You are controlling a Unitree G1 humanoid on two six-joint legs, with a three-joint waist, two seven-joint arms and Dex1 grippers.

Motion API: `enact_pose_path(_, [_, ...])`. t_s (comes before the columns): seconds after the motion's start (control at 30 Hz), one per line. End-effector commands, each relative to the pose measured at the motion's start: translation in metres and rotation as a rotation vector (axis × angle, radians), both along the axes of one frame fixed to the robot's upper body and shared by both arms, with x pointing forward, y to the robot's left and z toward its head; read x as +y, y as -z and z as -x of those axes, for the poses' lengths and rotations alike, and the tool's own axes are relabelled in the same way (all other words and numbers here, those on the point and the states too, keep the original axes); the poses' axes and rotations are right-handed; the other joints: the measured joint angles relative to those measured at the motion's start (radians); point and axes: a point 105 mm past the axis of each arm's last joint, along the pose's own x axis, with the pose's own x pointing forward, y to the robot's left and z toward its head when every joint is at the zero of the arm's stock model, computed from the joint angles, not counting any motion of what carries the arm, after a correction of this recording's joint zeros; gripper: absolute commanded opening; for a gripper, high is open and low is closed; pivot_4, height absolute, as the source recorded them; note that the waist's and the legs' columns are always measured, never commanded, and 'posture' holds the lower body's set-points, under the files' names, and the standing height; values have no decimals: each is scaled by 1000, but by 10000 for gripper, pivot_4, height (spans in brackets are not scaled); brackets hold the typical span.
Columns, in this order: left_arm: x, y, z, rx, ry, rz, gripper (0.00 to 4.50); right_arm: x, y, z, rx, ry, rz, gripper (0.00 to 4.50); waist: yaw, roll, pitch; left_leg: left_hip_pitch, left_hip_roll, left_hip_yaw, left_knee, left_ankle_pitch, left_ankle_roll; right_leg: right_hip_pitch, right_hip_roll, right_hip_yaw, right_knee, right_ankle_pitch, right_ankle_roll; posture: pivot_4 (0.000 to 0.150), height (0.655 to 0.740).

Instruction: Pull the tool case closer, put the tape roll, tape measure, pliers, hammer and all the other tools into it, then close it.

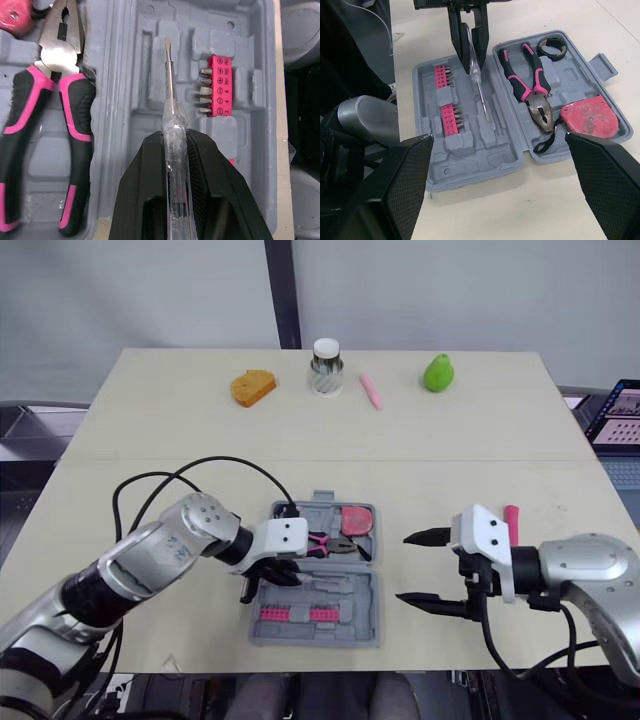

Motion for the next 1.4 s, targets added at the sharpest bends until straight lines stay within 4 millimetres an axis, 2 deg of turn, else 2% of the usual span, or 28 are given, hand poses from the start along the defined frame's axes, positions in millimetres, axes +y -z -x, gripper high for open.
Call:
enact_pose_path(0.03, [-4, -2, -3, -41, -3, -1, 803, 0, -5, 0, -31, -14, 10, 45000, -1, 0, 0, 0, 0, 0, 0, 0, 0, 0, 0, 0, 0, 0, 0, 1500, 7400])
enact_pose_path(1.4, [-6, 18, -9, -66, -16, -9, 803, -6, 1, 3, -24, 19, 21, 45000, -1, 0, 0, 0, 0, 0, 2, 0, 0, 0, 0, 0, 2, 0, 0, 1500, 7400])
